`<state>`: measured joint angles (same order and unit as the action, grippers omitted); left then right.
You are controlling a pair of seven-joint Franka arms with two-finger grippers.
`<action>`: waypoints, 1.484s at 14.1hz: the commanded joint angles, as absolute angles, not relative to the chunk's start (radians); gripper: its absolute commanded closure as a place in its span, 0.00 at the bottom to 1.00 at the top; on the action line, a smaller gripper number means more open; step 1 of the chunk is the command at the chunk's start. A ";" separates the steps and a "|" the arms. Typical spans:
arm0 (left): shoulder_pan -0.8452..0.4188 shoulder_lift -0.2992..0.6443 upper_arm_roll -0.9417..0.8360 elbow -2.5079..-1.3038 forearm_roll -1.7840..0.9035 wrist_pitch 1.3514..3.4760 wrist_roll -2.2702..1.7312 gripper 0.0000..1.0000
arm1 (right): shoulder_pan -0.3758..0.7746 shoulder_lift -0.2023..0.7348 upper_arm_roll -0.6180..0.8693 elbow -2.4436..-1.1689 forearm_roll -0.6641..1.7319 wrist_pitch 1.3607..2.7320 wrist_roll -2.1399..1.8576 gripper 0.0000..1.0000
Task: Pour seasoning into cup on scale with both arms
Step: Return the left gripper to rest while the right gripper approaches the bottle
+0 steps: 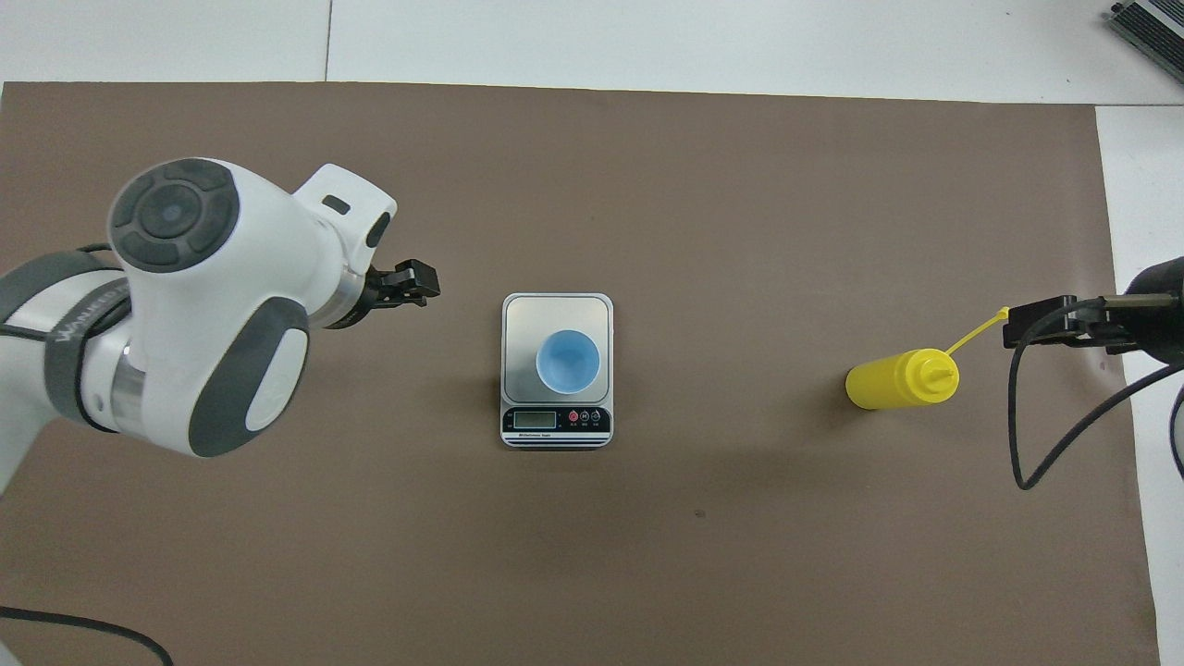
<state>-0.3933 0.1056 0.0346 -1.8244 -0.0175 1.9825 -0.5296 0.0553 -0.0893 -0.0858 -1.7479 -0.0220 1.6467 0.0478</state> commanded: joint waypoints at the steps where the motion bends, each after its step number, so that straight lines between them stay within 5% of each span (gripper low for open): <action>1: -0.292 0.060 0.023 -1.835 -0.003 1.924 -0.392 0.00 | 0.052 -0.126 -0.084 -1.792 -0.021 1.660 0.012 0.00; 9: -0.062 -0.041 0.023 -1.864 -0.003 1.816 0.016 0.00 | -0.009 -0.248 -0.094 -2.043 0.047 1.791 -0.367 0.00; 15: -0.071 -0.063 0.011 -1.729 0.009 1.677 0.055 0.00 | -0.176 -0.305 -0.095 -2.281 0.328 2.049 -0.951 0.00; 21: -0.063 -0.077 -0.003 -1.724 0.009 1.655 0.045 0.00 | -0.293 -0.265 -0.097 -2.424 0.698 2.121 -1.544 0.00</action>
<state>-0.0626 -0.0699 -0.0055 -1.7211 -0.0119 1.6692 0.0430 -0.2690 -0.2633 -0.1055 -2.3708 0.6070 2.0941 -1.4097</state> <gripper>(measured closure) 0.000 0.000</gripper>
